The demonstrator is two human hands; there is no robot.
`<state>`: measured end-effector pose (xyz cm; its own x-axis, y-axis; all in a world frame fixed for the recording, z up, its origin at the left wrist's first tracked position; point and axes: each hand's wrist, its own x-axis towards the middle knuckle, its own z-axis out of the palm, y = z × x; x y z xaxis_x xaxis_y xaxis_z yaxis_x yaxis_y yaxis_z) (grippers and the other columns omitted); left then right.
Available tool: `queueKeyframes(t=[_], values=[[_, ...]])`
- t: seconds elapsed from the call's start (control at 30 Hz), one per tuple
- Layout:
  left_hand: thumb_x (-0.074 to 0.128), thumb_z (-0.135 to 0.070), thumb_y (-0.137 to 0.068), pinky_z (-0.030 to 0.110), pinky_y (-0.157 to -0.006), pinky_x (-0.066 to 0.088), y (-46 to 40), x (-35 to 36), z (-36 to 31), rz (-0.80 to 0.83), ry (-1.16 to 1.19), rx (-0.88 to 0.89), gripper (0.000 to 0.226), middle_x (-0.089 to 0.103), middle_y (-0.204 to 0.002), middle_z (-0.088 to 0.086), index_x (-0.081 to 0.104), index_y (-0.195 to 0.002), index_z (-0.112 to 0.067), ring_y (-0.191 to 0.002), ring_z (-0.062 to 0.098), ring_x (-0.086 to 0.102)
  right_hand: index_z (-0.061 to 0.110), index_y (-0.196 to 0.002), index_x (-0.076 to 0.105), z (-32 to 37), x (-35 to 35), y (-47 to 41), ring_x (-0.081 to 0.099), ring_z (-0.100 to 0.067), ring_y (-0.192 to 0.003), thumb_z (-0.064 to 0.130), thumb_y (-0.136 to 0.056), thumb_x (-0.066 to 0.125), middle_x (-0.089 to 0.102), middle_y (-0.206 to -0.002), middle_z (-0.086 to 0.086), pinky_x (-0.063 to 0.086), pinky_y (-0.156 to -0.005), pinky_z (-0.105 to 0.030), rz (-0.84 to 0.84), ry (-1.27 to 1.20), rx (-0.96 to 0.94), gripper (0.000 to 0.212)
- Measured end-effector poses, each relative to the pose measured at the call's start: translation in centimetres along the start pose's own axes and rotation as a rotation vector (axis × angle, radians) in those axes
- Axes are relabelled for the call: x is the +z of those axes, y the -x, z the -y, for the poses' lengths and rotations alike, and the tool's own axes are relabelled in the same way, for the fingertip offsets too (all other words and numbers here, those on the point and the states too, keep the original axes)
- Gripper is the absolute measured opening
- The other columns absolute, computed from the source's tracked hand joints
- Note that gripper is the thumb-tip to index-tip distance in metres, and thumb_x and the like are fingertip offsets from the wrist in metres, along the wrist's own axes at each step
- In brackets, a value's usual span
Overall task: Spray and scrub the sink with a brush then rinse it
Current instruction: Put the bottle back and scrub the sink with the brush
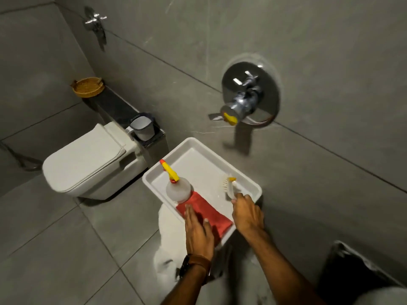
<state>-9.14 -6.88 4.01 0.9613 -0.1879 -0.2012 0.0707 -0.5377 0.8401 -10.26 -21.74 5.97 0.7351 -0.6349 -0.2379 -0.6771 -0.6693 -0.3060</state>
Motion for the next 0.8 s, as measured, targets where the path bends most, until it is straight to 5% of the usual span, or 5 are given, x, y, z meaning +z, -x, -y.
queueKeyframes(t=[0.13,0.27,0.5,0.8], values=[[0.041,-0.021,-0.103,0.039,-0.123,0.020,4.1,2.1,-3.2,0.085,0.027,0.072,0.060,0.016,-0.165,0.006,0.015,-0.157,-0.012,-0.152,0.021,0.019,0.023,-0.135,0.056,-3.2,-4.3,4.7,0.065,-0.038,-0.112,0.033,-0.106,0.042,0.061,-0.129,-0.011,0.053,-0.089,-0.045,-0.040,-0.051,0.049,0.034],[0.038,-0.022,-0.104,0.022,-0.121,0.011,9.4,4.1,-5.7,0.169,0.046,0.162,0.058,0.016,-0.165,0.005,0.016,-0.156,-0.010,-0.152,0.016,0.016,0.027,-0.131,0.060,-7.3,-8.3,10.9,0.066,-0.037,-0.105,0.032,-0.106,0.043,0.062,-0.117,-0.010,0.054,-0.084,-0.046,-0.148,-0.109,0.088,0.031],[0.035,-0.028,-0.105,0.031,-0.124,0.016,20.7,8.1,-8.5,0.342,0.040,0.281,0.056,0.019,-0.165,0.001,0.019,-0.156,-0.014,-0.151,0.012,0.018,0.034,-0.136,0.060,-16.2,-12.2,22.7,0.068,-0.025,-0.104,0.035,-0.107,0.041,0.066,-0.116,-0.003,0.053,-0.078,-0.035,-0.291,-0.157,0.236,0.035],[0.031,-0.046,-0.102,0.026,-0.117,0.022,30.8,12.0,-8.9,0.641,-0.129,0.494,0.059,0.023,-0.163,-0.005,0.019,-0.156,-0.025,-0.147,0.012,0.029,0.038,-0.144,0.052,-25.6,-12.7,34.1,0.064,-0.029,-0.114,0.036,-0.106,0.037,0.065,-0.128,-0.002,0.053,-0.092,-0.041,-0.361,-0.269,0.444,0.041]])
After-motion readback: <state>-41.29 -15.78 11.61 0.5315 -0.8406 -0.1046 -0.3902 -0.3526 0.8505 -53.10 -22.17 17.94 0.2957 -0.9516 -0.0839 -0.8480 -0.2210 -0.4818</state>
